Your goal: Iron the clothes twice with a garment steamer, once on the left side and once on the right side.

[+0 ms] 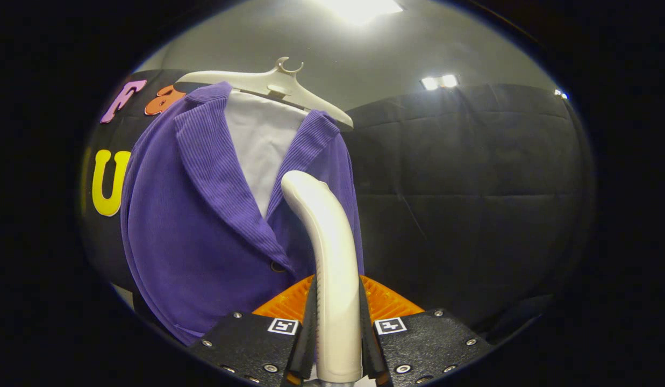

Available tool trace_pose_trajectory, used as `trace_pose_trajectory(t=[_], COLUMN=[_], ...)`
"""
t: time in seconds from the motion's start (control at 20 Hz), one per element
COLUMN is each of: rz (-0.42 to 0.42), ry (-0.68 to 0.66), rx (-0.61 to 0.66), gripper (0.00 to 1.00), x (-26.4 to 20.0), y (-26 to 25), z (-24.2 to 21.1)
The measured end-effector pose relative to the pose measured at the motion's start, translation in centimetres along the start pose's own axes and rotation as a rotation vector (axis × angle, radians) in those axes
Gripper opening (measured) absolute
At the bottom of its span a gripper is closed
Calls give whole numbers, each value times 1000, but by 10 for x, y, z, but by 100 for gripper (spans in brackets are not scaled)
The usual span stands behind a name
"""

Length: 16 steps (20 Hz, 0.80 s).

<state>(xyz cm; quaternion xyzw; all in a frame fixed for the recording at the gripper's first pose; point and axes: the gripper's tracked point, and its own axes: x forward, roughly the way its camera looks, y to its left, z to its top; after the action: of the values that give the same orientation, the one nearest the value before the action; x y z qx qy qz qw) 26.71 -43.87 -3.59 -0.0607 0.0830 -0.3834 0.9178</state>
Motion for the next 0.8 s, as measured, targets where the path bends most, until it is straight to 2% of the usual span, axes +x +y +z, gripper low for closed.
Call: trace_pose_trajectory(t=[0.3,0.8], rz=[8,-36], ry=[64,203], rx=[-31,-45], gripper=[37,37], x=[-13,-24], y=[8,-5], z=[-45,-137])
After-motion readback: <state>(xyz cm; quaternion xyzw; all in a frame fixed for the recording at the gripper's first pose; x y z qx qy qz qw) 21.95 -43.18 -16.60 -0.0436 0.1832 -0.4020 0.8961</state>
